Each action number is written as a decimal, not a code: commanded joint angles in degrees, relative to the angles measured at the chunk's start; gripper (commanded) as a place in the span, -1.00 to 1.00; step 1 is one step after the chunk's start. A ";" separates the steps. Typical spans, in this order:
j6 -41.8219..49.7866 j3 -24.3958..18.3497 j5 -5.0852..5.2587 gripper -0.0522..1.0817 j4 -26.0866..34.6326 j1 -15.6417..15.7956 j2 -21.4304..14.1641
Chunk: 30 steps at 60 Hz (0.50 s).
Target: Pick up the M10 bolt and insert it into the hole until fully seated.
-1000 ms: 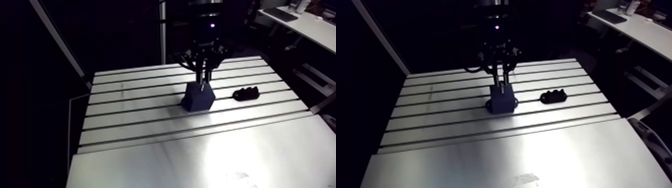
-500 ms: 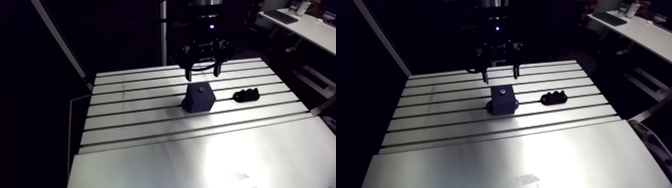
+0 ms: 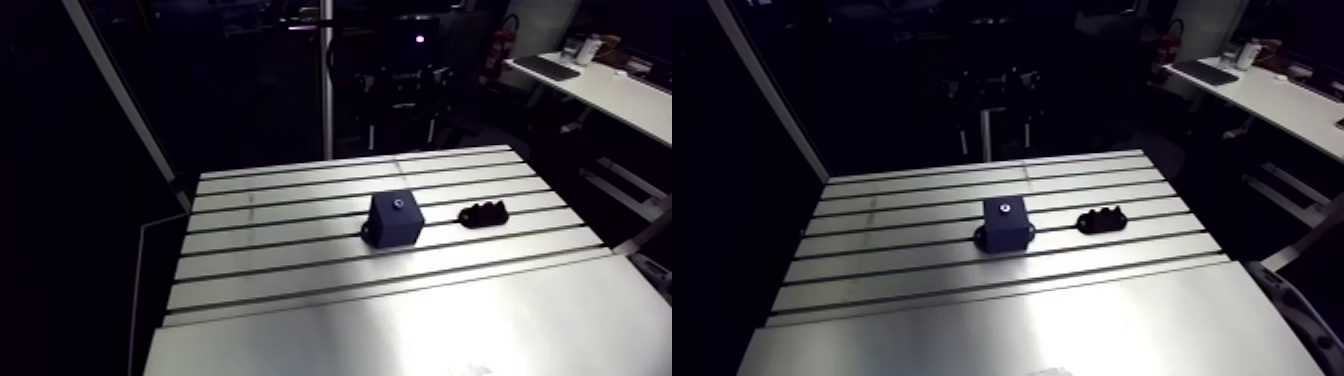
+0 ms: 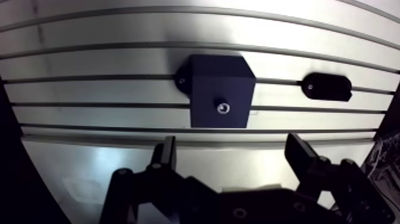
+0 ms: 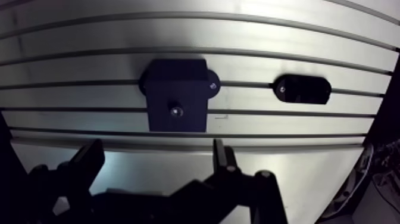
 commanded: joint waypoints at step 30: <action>1.33 -5.60 2.82 -0.90 13.83 0.01 -20.16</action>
